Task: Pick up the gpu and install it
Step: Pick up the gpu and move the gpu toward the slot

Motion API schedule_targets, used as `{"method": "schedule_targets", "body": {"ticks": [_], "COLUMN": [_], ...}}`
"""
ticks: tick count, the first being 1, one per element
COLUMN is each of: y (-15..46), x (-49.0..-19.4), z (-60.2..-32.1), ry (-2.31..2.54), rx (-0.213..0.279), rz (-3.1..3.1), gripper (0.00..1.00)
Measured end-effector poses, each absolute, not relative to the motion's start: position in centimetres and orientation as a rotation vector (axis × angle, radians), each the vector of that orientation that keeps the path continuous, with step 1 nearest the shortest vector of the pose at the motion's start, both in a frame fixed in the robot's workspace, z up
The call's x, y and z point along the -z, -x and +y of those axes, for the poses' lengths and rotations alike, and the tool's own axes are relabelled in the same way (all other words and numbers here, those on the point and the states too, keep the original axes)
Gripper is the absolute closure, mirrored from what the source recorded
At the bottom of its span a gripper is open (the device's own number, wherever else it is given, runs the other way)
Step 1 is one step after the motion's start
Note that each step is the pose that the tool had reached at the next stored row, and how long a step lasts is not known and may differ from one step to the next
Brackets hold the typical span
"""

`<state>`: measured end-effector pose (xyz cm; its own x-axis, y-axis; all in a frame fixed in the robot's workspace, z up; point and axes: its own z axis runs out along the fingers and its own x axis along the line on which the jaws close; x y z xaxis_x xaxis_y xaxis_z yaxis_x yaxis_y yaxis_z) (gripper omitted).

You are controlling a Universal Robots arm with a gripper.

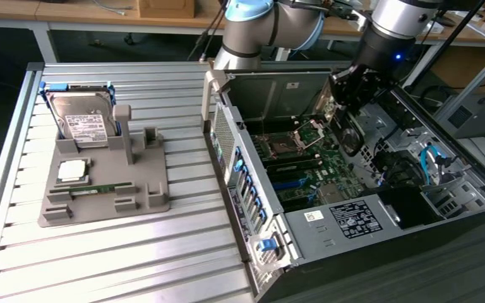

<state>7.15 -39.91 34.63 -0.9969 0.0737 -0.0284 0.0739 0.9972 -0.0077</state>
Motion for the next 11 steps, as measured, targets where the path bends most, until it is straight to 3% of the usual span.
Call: {"method": "schedule_targets", "body": {"ticks": [11], "y": [-7.15], "x": [-33.79], "z": [-39.91], "ry": [-0.115], "rx": [0.014], "rz": [3.111], "gripper": [0.73]}}
